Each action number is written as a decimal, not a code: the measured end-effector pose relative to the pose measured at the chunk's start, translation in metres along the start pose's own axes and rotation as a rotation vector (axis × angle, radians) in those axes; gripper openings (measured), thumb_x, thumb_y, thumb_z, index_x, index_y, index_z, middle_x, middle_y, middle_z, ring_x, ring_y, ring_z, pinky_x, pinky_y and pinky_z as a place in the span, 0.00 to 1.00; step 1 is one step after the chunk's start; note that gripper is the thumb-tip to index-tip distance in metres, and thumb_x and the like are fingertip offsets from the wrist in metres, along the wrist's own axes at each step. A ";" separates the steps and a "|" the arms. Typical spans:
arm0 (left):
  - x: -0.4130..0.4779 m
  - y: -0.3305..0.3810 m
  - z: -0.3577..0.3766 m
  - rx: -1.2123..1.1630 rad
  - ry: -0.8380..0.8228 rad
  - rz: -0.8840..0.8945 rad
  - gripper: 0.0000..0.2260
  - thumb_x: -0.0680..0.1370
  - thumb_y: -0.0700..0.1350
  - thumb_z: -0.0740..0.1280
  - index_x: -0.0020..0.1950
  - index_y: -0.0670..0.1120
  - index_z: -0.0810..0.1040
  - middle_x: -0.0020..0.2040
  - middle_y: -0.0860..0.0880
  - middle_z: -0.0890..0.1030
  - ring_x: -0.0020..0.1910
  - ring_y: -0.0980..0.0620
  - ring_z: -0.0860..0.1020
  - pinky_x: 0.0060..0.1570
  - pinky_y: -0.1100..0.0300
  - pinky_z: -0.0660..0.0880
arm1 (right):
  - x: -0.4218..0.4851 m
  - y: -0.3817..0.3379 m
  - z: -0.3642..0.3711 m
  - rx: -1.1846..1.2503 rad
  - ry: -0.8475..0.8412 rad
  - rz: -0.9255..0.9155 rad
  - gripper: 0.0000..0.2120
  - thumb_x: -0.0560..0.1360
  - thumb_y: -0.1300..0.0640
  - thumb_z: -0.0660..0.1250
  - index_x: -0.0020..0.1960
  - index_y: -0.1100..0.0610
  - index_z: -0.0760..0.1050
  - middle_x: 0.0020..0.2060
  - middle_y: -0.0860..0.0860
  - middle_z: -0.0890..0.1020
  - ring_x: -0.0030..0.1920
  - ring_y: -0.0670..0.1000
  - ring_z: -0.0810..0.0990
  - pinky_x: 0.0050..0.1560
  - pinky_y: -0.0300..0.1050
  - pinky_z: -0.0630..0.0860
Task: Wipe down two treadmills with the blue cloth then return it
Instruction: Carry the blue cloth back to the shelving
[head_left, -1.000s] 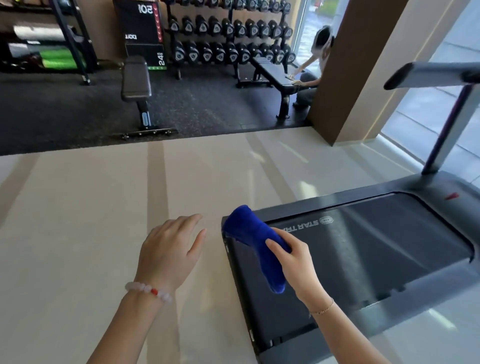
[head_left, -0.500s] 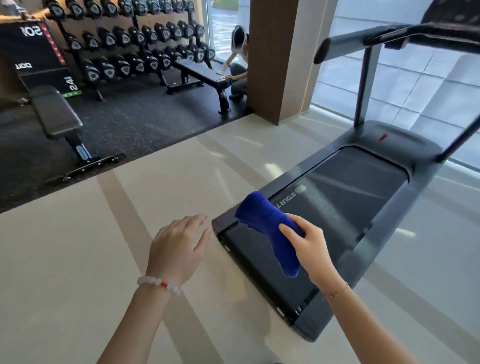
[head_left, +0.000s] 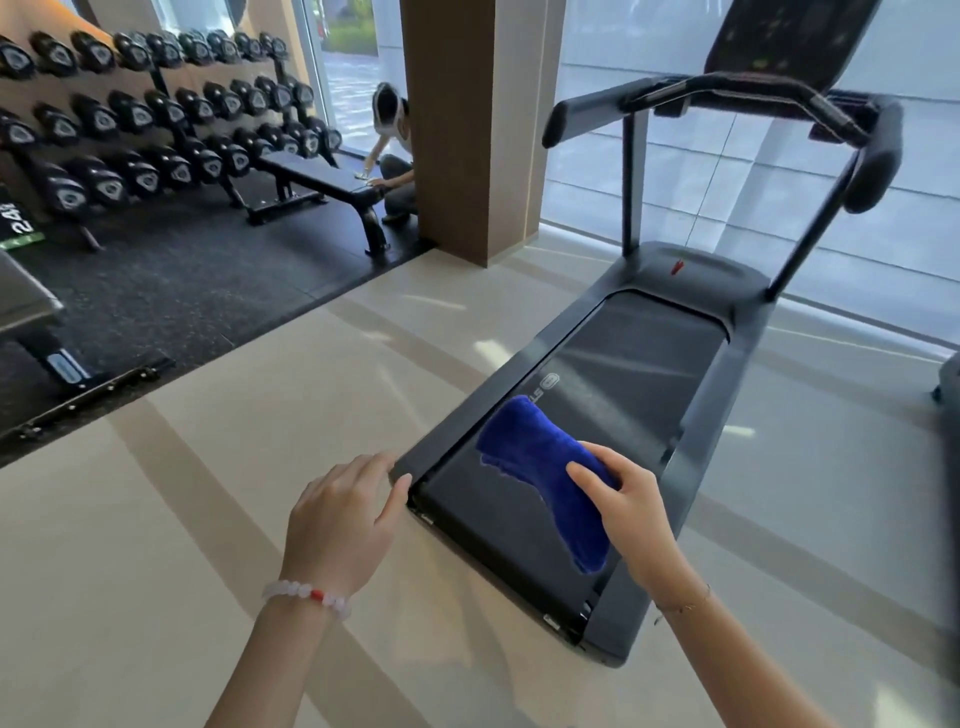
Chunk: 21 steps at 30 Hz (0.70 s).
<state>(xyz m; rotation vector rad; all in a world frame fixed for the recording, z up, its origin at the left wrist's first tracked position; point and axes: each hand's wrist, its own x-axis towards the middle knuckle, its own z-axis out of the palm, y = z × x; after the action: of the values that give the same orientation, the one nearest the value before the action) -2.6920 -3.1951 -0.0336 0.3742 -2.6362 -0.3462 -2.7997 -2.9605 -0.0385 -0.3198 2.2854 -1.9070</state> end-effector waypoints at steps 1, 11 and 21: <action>0.001 0.001 0.001 0.002 -0.001 0.015 0.19 0.76 0.54 0.54 0.51 0.47 0.81 0.44 0.54 0.83 0.40 0.50 0.81 0.37 0.57 0.75 | -0.001 0.000 -0.001 -0.005 0.005 0.001 0.11 0.77 0.60 0.64 0.51 0.45 0.79 0.42 0.42 0.84 0.43 0.43 0.82 0.42 0.38 0.79; 0.032 0.044 0.021 -0.112 -0.090 0.222 0.19 0.76 0.56 0.54 0.54 0.49 0.80 0.47 0.55 0.83 0.42 0.53 0.81 0.39 0.58 0.76 | -0.025 0.000 -0.038 0.026 0.252 0.038 0.12 0.76 0.63 0.64 0.50 0.48 0.79 0.40 0.41 0.84 0.42 0.43 0.82 0.41 0.38 0.79; 0.035 0.157 0.033 -0.252 -0.155 0.535 0.20 0.76 0.56 0.55 0.56 0.48 0.80 0.49 0.54 0.83 0.45 0.52 0.81 0.44 0.55 0.77 | -0.088 -0.017 -0.117 0.037 0.519 0.032 0.13 0.75 0.64 0.64 0.47 0.46 0.80 0.40 0.43 0.85 0.42 0.43 0.82 0.42 0.35 0.78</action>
<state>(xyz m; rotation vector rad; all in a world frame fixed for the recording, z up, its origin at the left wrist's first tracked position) -2.7693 -3.0539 -0.0003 -0.4497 -2.6645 -0.5315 -2.7427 -2.8293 -0.0023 0.2488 2.5231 -2.2146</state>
